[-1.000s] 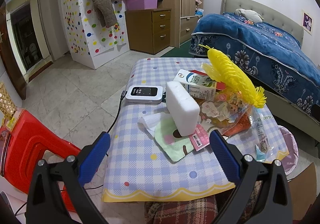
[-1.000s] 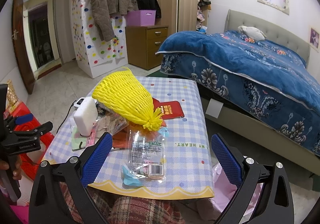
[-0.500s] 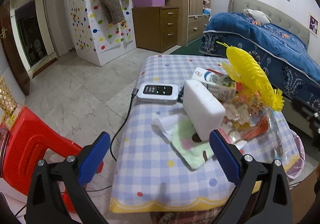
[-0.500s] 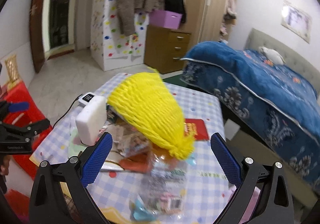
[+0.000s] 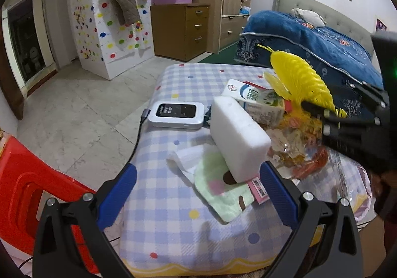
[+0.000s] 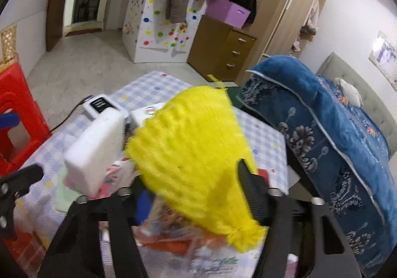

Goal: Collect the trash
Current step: 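Lift the yellow net with the right gripper while the left gripper grasps the white sponge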

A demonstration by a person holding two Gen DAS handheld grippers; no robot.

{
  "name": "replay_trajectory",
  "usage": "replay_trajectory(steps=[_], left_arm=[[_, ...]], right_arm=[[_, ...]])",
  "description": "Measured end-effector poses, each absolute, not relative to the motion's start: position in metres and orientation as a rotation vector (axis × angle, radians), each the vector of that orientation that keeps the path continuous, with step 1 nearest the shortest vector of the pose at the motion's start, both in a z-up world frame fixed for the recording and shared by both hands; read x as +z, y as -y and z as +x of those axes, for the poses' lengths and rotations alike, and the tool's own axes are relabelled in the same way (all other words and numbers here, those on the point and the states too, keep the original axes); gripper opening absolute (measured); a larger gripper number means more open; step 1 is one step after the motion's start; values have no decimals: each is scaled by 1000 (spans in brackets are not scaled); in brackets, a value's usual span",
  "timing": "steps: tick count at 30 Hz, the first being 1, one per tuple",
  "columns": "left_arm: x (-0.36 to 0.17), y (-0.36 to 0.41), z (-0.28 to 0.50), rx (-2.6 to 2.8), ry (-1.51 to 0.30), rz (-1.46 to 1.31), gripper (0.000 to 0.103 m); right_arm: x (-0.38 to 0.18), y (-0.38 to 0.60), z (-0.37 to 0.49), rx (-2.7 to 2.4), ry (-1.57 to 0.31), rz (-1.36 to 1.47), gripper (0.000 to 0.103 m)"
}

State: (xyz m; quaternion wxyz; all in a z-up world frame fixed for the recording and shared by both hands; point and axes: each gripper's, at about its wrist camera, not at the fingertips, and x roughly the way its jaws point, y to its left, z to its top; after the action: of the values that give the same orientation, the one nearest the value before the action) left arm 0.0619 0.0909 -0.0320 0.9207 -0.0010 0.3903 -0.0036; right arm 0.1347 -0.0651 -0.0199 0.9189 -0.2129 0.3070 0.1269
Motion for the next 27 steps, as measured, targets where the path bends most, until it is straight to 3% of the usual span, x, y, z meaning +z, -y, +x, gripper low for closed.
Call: replay_trajectory(steps=[1, 3, 7, 15, 22, 27], left_arm=[[-33, -90, 61, -12, -801, -2, 96], [-33, -87, 60, -19, -799, 3, 96], [-33, -80, 60, -33, -792, 10, 96], [-35, -61, 62, -72, -785, 25, 95], [-38, -45, 84, -34, -788, 57, 77], [-51, -30, 101, 54, -821, 140, 74]], right_arm=[[-15, 71, 137, 260, -624, -421, 42], [-2, 88, 144, 243, -614, -355, 38], [20, 129, 161, 194, -595, -208, 11], [54, 207, 138, 53, -488, -6, 9], [41, 252, 84, -30, -520, 28, 9], [26, 262, 60, -68, -552, 19, 9]])
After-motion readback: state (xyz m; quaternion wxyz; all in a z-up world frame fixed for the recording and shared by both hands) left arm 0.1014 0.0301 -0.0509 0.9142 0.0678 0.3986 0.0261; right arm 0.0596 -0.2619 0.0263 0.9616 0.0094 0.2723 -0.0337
